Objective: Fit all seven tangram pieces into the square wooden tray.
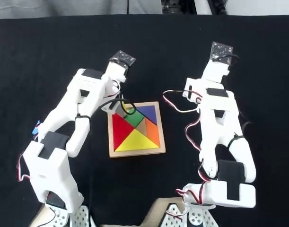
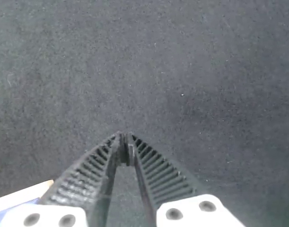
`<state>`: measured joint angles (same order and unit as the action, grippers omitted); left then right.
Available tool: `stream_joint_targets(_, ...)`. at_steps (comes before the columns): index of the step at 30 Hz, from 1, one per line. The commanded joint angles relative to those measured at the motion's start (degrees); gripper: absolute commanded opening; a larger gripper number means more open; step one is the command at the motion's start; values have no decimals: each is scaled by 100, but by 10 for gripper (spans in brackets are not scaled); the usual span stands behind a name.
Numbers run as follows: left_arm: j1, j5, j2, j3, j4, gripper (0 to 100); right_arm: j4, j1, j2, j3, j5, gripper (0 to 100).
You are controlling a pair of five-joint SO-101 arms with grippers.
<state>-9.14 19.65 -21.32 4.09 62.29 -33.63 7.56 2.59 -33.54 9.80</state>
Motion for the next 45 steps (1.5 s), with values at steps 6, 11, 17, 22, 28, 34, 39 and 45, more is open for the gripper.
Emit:
stream_joint_targets(6, 470, 53, 308, -215, -615, 281, 105, -53, 40, 207, -44, 11)
stream_joint_targets(11, 189, 62, -79, 66, -738, 281, 105, -53, 40, 207, -44, 11)
stream_joint_targets(17, -145, 53, -281, 31, -624, 281, 105, -53, 40, 207, -44, 11)
stream_joint_targets(22, -110, 53, -123, 13, -545, 281, 105, -53, 40, 207, -44, 11)
stream_joint_targets(28, -57, 53, 70, 31, -545, 281, 105, -53, 40, 207, -44, 11)
stream_joint_targets(34, 752, 79, 835, -391, 62, 284, 105, -53, 40, 207, -44, 11)
stream_joint_targets(39, 1851, 536, 1785, -884, 1618, 282, 105, -53, 40, 207, -44, 11)
stream_joint_targets(45, 3363, 360, 2347, -901, 2769, 282, 105, -53, 40, 207, -44, 11)
